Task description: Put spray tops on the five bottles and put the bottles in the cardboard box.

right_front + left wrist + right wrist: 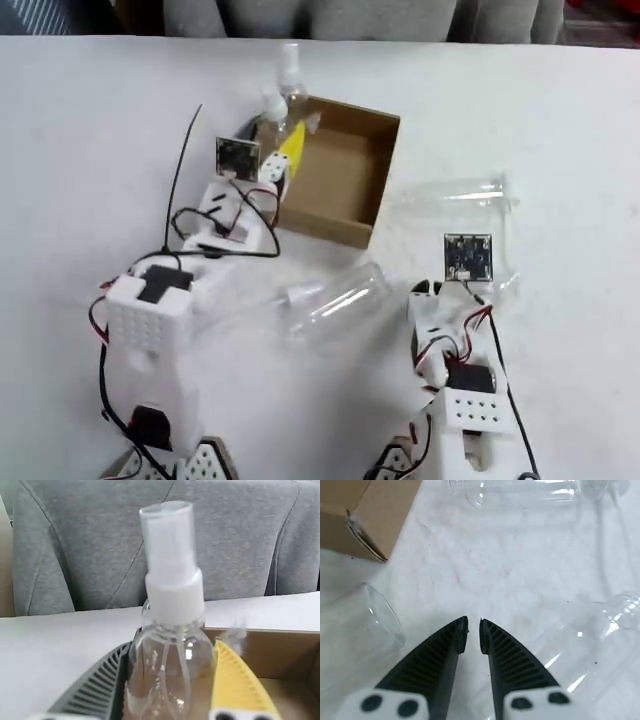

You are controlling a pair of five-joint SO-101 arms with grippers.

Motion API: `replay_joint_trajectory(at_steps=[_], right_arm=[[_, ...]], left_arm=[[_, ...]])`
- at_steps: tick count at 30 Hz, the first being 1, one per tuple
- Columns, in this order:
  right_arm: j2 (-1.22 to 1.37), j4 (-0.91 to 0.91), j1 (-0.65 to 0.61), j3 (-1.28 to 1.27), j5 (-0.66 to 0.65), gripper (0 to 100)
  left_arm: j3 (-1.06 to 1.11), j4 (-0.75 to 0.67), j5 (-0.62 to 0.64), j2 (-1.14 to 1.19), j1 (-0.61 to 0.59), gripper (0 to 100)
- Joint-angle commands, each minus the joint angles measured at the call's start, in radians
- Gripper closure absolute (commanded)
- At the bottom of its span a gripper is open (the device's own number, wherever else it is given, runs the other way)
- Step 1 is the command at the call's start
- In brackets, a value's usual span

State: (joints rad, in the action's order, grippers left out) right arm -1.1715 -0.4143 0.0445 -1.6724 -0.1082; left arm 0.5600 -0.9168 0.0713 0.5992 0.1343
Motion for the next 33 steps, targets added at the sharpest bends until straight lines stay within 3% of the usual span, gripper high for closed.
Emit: replay_joint_trajectory(at_steps=[1,10,17,33], right_arm=[[-0.01,0.016,0.008,-0.012,-0.012,98.2],[-0.01,0.016,0.008,-0.012,-0.014,98.2],[-0.01,0.016,0.008,-0.012,-0.014,98.2],[-0.01,0.016,0.008,-0.012,-0.014,98.2]], left_arm=[[0.011,-0.028,-0.008,-0.008,-0.013,87],[0.026,0.008,-0.008,-0.018,-0.024,83],[0.028,0.021,0.034,-0.018,-0.025,68],[0.041,0.02,0.071,-0.088,-0.045,68]])
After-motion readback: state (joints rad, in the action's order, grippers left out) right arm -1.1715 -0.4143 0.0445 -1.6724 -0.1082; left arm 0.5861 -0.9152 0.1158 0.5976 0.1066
